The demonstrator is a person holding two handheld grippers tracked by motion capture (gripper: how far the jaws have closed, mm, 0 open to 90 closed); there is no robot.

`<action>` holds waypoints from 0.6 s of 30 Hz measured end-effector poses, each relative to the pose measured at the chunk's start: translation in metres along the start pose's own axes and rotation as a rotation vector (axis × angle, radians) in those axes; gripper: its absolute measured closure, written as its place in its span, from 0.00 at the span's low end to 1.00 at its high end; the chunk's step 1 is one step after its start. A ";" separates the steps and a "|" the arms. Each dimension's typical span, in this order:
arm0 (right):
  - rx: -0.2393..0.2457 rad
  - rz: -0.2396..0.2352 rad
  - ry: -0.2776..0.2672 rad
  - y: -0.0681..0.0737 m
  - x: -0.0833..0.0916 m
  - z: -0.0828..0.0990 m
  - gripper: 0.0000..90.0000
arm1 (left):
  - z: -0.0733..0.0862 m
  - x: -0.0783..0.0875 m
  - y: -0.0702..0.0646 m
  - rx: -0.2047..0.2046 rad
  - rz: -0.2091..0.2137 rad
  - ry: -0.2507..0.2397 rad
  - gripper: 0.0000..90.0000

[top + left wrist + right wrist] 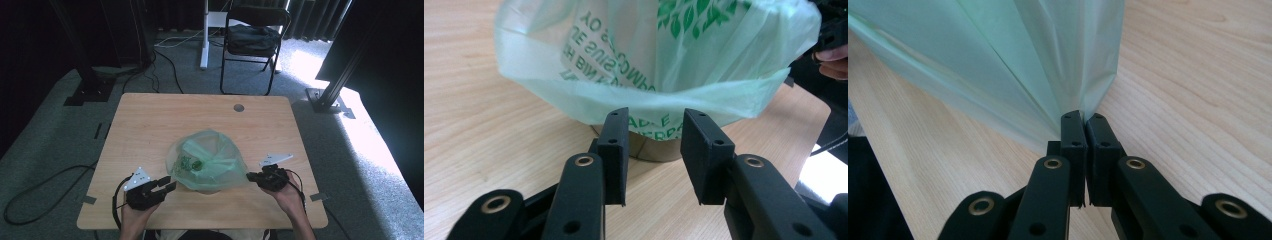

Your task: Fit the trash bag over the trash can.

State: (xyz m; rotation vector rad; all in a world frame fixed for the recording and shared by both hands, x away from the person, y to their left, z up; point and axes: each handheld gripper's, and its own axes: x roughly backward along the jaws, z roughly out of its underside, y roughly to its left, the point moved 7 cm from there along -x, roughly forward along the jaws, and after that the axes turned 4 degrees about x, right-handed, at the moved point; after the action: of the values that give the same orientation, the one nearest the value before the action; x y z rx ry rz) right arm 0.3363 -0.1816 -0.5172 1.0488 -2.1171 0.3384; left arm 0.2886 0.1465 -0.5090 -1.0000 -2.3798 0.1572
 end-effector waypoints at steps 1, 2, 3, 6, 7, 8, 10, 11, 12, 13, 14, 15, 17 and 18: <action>0.003 0.001 -0.004 0.000 0.001 -0.001 0.98 | -0.002 0.001 0.001 0.006 0.002 -0.003 0.69; 0.004 0.001 -0.006 0.000 0.002 -0.001 0.98 | -0.003 0.002 0.002 0.007 0.003 -0.005 0.67; 0.004 0.002 -0.006 0.000 0.002 -0.002 0.98 | -0.005 0.002 0.003 0.007 0.002 -0.008 0.67; 0.007 0.000 -0.006 0.001 0.002 -0.003 0.98 | -0.009 0.000 0.005 0.001 0.005 -0.015 0.64; 0.008 -0.001 -0.006 0.001 0.001 -0.003 0.98 | -0.010 -0.002 0.004 0.006 0.022 -0.015 0.63; 0.007 -0.003 -0.005 0.001 0.001 -0.003 0.98 | -0.011 -0.003 0.003 0.005 0.039 -0.014 0.61; 0.004 -0.006 -0.004 0.001 -0.001 -0.002 0.98 | -0.014 -0.006 0.001 0.004 0.058 -0.019 0.60; 0.005 -0.007 -0.004 0.001 -0.001 -0.002 0.98 | -0.015 -0.007 0.000 -0.001 0.059 -0.021 0.60; 0.005 -0.008 -0.004 0.002 -0.001 -0.003 0.98 | -0.018 -0.008 -0.001 -0.004 0.059 -0.026 0.60; 0.005 -0.011 -0.003 0.003 -0.002 -0.003 0.98 | -0.020 -0.009 -0.001 -0.010 0.055 -0.028 0.60; 0.005 -0.011 -0.003 0.003 -0.002 -0.003 0.98 | -0.023 -0.009 -0.001 -0.015 0.045 -0.034 0.60; 0.006 -0.011 -0.002 0.003 -0.002 -0.003 0.98 | -0.026 -0.009 0.000 -0.019 0.036 -0.041 0.60; 0.007 -0.011 -0.002 0.003 -0.003 -0.003 0.98 | -0.030 -0.010 0.002 -0.025 0.019 -0.047 0.60; 0.006 -0.010 -0.003 0.003 -0.003 -0.003 0.98 | -0.031 -0.012 0.003 -0.022 0.020 -0.040 0.61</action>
State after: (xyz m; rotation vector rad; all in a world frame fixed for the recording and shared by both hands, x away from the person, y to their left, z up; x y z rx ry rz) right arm 0.3368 -0.1766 -0.5167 1.0644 -2.1140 0.3387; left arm 0.3132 0.1374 -0.4893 -1.0401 -2.4136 0.1603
